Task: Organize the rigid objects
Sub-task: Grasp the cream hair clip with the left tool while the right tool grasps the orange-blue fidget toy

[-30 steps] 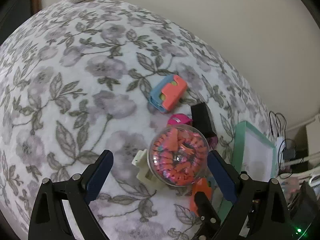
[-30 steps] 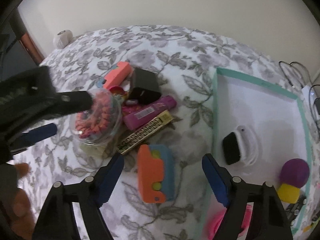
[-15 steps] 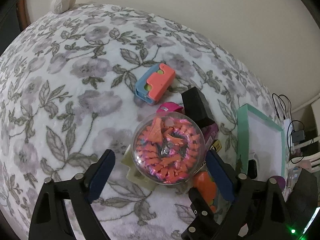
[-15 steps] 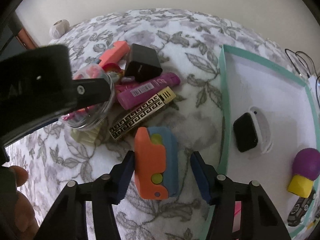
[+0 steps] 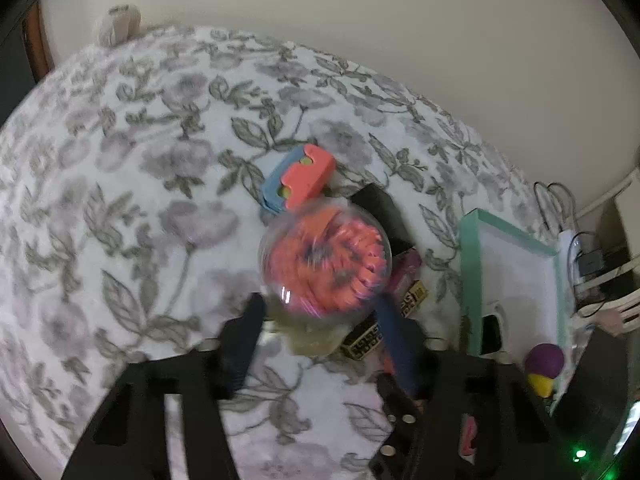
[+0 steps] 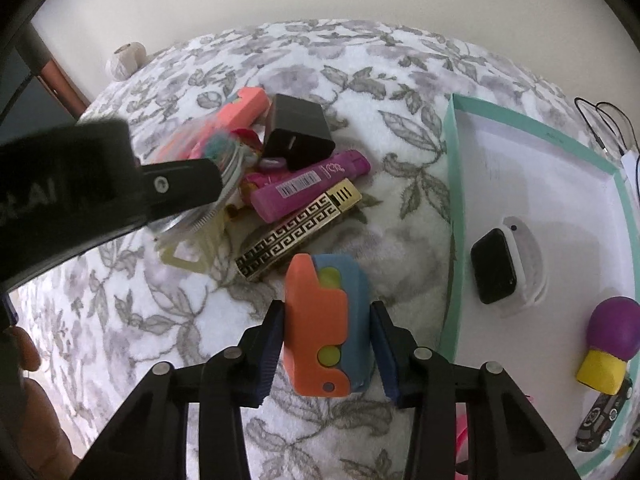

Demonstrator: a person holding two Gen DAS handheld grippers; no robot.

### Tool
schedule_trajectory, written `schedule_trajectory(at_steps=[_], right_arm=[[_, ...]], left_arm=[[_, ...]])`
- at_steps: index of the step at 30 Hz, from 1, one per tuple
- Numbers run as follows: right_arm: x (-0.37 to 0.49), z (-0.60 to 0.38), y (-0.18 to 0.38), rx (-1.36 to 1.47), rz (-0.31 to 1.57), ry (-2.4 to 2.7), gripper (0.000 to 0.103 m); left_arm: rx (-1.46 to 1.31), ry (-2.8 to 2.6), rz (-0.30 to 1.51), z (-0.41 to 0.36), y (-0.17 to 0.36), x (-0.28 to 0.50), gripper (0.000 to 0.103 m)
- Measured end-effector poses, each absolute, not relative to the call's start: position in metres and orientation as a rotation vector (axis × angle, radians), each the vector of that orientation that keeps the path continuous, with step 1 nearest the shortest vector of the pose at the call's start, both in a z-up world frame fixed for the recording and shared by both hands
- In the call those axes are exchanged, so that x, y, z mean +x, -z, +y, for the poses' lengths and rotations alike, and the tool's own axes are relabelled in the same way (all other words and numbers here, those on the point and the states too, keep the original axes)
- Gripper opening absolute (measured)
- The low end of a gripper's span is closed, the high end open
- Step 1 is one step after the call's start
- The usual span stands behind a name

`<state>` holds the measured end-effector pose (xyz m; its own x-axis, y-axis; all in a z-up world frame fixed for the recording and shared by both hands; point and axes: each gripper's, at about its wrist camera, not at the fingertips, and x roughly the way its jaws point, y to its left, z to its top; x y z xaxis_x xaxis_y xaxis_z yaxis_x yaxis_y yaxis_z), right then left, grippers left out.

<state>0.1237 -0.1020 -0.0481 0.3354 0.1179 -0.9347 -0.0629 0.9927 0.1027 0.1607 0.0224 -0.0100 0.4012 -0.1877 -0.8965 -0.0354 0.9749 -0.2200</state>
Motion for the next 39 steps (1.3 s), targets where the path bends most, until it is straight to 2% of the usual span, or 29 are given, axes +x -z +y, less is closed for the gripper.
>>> schedule_trajectory(at_steps=[1, 18, 23, 25, 27, 39], right_arm=[[0.123, -0.102, 0.046, 0.052, 1.224, -0.118, 0.045], [0.122, -0.115, 0.049, 0.071, 1.265, -0.109, 0.045], [0.122, -0.119, 0.051, 0.083, 1.275, -0.106, 0.045], [0.120, -0.121, 0.050, 0.086, 1.275, -0.107, 0.045], [0.120, -0.122, 0.050, 0.088, 1.277, -0.108, 0.045], [0.121, -0.119, 0.055, 0.068, 1.294, -0.105, 0.045]], left_arm=[[-0.199, 0.085, 1.157, 0.022, 0.010, 0.161, 0.034], [-0.339, 0.047, 1.250, 0.054, 0.031, 0.163, 0.034], [-0.374, 0.096, 1.299, 0.051, 0.036, 0.163, 0.037], [-0.347, 0.102, 1.292, 0.047, 0.032, 0.162, 0.049], [-0.306, 0.102, 1.300, 0.042, 0.031, 0.162, 0.056], [-0.196, 0.088, 1.334, 0.024, 0.050, 0.161, 0.054]])
